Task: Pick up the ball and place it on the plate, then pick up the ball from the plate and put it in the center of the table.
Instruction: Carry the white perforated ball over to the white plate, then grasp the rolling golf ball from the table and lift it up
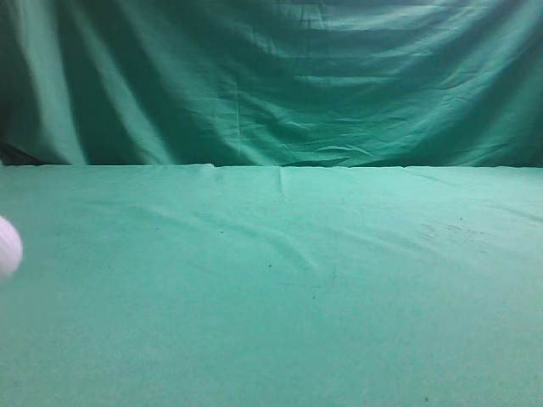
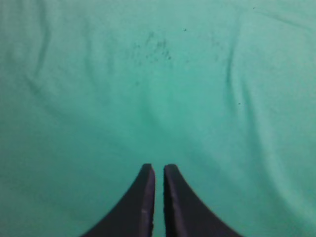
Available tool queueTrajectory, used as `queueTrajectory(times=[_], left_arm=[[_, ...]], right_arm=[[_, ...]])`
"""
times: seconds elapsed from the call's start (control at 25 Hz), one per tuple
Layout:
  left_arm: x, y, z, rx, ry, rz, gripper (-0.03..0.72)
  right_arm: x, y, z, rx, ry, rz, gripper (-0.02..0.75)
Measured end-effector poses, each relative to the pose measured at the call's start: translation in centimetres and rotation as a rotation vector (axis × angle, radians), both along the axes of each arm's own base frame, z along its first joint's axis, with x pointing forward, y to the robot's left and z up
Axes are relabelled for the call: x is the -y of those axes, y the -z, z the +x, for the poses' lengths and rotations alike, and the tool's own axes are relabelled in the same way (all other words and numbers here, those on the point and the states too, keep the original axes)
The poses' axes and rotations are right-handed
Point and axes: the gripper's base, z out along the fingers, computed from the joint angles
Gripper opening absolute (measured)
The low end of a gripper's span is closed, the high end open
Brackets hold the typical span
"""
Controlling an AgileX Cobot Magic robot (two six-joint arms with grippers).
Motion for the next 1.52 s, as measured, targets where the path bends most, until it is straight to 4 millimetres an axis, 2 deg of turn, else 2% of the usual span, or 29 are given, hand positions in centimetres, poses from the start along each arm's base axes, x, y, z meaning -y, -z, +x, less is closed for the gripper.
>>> queueTrajectory(times=[0.12,0.28,0.36,0.56,0.68,0.92,1.12,1.2,1.28,1.32,1.52], left_arm=[[0.4,-1.3,-3.2,0.082,0.035,-0.01,0.0],[-0.3,-0.6,-7.5,0.161,0.058,-0.016,0.0],[-0.7,0.4,-9.4,0.192,0.071,-0.024,0.0],[-1.7,2.3,-14.0,0.28,0.084,-0.086,0.0],[-2.4,3.7,-16.1,0.318,0.065,-0.112,0.0],[-3.6,5.8,-20.2,0.386,0.053,-0.13,0.0],[-4.2,6.7,-22.1,0.429,0.052,-0.136,0.0],[-4.2,7.1,-22.2,0.431,0.051,-0.133,0.0],[-4.3,7.2,-22.2,0.429,0.052,-0.129,0.0],[-4.3,7.3,-22.2,0.427,0.052,-0.128,0.0],[-4.4,7.4,-22.2,0.436,0.055,-0.097,0.0]], right_arm=[[-0.8,0.2,-0.6,-0.024,-0.092,-0.017,0.065],[-2.0,0.1,-1.2,-0.016,-0.201,-0.018,0.065],[-2.2,0.1,-1.3,-0.012,-0.225,-0.018,0.065],[-4.6,1.0,-0.6,-0.028,-0.355,-0.033,0.065],[-6.6,2.1,-0.2,-0.039,-0.472,-0.068,0.065],[-10.5,3.8,-0.8,0.003,-0.703,-0.108,0.065],[-12.7,4.4,-1.4,0.047,-0.765,-0.073,0.334],[-13.3,4.7,-1.4,0.014,-0.731,-0.031,0.47],[-13.7,5.0,-1.4,-0.028,-0.691,0.011,0.571],[-13.9,5.2,-1.3,-0.049,-0.67,0.028,0.6],[-15.1,5.8,-0.7,-0.094,-0.626,0.051,0.592]])
